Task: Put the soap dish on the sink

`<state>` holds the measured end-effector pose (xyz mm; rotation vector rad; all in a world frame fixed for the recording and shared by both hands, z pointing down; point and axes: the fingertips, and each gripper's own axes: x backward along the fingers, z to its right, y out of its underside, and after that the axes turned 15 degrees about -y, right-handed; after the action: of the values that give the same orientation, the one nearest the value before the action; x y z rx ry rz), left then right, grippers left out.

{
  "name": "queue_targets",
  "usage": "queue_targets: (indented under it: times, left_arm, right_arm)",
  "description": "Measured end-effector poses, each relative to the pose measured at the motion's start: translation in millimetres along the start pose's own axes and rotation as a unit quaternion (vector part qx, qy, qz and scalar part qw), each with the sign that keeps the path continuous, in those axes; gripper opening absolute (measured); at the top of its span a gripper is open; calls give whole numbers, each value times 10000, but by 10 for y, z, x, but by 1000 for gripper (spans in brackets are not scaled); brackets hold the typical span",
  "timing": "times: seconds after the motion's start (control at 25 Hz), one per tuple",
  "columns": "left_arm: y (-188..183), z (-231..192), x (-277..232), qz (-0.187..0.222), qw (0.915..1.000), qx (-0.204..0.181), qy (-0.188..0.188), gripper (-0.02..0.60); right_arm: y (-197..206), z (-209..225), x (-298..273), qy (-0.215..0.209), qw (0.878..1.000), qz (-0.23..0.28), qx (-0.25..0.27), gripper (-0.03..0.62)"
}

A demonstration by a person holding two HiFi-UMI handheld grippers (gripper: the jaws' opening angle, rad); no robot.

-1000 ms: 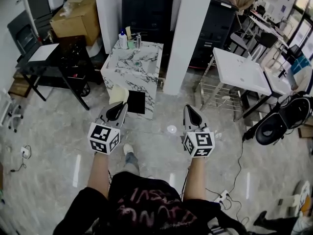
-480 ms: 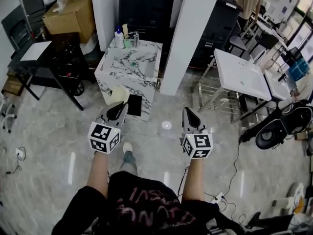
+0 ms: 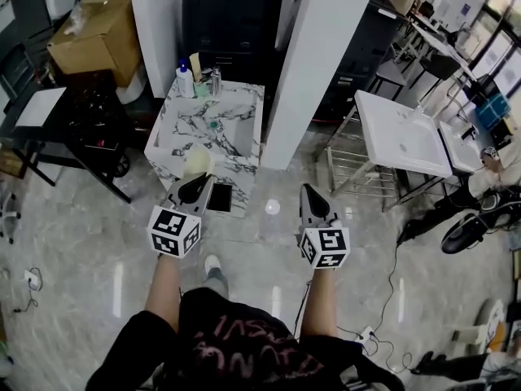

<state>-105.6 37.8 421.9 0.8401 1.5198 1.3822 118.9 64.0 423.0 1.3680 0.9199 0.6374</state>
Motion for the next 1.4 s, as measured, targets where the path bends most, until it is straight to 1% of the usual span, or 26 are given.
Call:
queue_targets:
  times: [0.2, 0.4, 0.52, 0.64, 0.8, 0.96, 1.12, 1.4]
  left_arm:
    - [-31, -272, -544, -113, 9997, -105, 212, 26]
    - [-76, -571, -925, -156, 9989, -203, 389, 26]
    - [-49, -695, -1074, -205, 9980, -239, 548, 26]
    - [-35, -757, -1168, -213, 9971, -226, 700, 26]
    - [-21, -778, -1209, -208, 9955, -233, 891, 26]
    - [-54, -857, -1247, -153, 9957, -162, 898, 26]
    - [-77, -893, -1299, -124, 9953, -225, 932, 26]
    - [-84, -1023, -1449, -98, 9961, -269, 835, 26]
  right_arm:
    - [-91, 222, -599, 110, 9999, 30, -110, 12]
    - [-173, 243, -1176, 121, 9999, -42, -40, 12]
    - [-215, 207, -1414, 129, 9999, -50, 6, 12]
    - [-237, 185, -1525, 218, 9997, -113, 79, 12]
    - [-273, 206, -1541, 412, 9991, -95, 45, 14]
    - [-326, 189, -1604, 457, 9988, -143, 140, 12]
    - [-344, 197, -1667, 480, 9985, -167, 193, 12]
    - [-432, 288, -1924, 392, 9988, -26, 289, 12]
